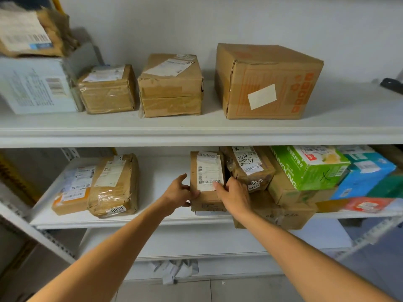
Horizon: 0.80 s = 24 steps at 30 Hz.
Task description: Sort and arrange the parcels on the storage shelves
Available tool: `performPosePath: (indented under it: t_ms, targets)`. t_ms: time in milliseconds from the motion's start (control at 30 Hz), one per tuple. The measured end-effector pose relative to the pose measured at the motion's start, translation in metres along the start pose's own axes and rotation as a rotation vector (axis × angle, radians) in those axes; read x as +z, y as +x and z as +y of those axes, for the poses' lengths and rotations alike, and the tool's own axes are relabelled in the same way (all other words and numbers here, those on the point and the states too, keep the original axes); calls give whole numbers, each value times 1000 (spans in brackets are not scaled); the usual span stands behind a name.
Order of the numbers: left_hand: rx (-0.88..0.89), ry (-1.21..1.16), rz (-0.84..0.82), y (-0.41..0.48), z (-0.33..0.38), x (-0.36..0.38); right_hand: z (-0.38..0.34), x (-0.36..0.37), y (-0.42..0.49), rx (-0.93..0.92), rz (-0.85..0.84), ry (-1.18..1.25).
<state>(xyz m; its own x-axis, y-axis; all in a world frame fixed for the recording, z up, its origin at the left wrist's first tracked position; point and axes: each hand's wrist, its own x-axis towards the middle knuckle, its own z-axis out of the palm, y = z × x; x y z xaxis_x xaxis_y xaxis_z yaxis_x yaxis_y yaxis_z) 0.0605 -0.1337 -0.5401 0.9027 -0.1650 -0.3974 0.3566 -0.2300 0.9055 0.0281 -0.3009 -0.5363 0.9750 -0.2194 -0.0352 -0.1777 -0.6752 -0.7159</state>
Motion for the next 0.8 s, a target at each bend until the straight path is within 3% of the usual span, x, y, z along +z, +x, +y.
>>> performPosePath:
  t_ms: [167, 367, 500, 800]
  targets:
    - [18, 69, -112, 3, 10, 0, -1, -4, 9, 54, -46, 95]
    - [42, -38, -66, 9, -2, 4, 5, 1, 6, 5, -128, 80]
    - [39, -174, -30, 10, -6, 5, 0, 1, 3, 49, -139, 234]
    - [66, -126, -12, -14, -29, 1, 1, -9, -16, 51, -229, 218]
